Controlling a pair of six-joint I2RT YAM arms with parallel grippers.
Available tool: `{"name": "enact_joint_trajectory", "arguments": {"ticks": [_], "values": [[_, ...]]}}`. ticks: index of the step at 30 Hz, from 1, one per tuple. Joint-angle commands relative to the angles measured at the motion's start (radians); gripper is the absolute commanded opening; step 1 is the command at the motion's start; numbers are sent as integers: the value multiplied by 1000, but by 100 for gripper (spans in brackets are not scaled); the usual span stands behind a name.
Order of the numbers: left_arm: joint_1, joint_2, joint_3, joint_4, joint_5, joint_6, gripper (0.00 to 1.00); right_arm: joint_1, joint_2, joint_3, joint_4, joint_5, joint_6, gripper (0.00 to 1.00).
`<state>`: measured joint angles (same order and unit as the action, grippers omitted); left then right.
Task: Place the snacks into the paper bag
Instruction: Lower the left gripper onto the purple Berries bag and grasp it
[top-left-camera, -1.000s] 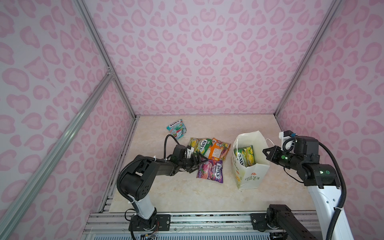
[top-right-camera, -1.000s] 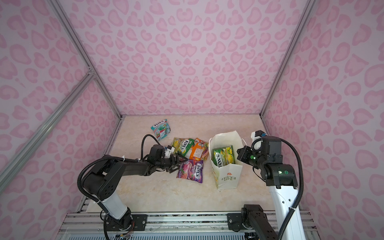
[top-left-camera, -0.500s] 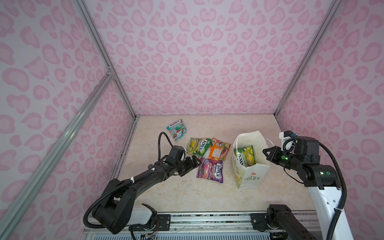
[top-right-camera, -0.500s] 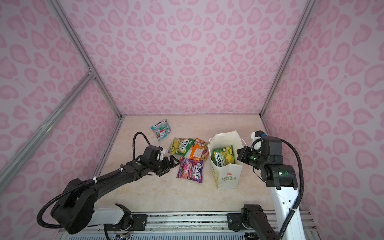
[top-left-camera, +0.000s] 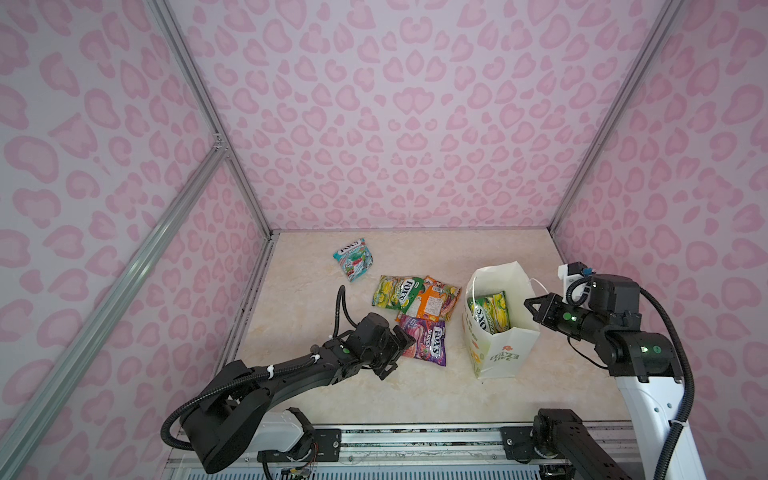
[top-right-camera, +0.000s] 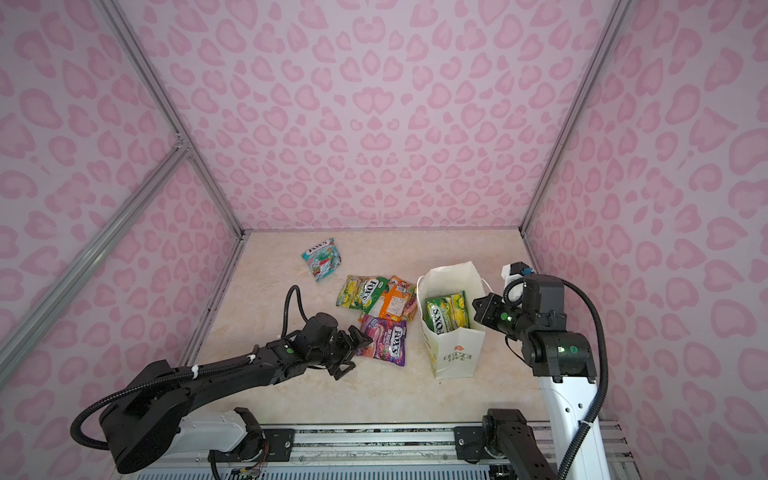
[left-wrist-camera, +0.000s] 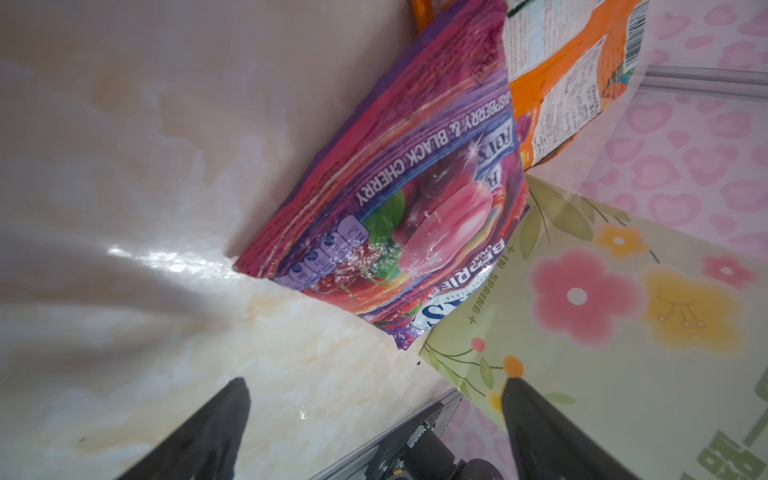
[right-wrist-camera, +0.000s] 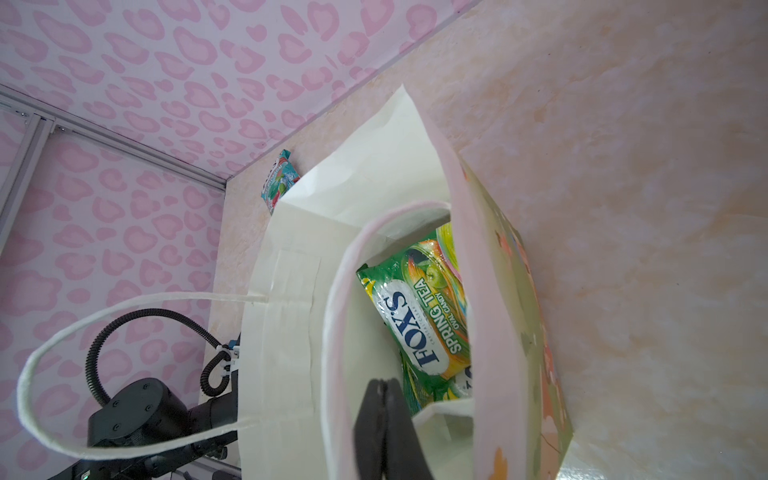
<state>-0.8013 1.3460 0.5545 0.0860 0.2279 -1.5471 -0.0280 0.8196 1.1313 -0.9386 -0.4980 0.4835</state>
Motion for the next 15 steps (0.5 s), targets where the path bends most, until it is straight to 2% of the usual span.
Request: {"name": "enact_joint_trajectory", "arguments": {"ticks": [1,8,15], "values": [[-26,47,-14,144,-57,-114,97,1,-5,7,-3,-2,-11,0],[-80,209,-32,383,-110,-230,97,6,-4,7,4,-6,-9,0],[-102,364,-88,659,-280,-306,97,15,2,18,-4,2,-14,0]]}}
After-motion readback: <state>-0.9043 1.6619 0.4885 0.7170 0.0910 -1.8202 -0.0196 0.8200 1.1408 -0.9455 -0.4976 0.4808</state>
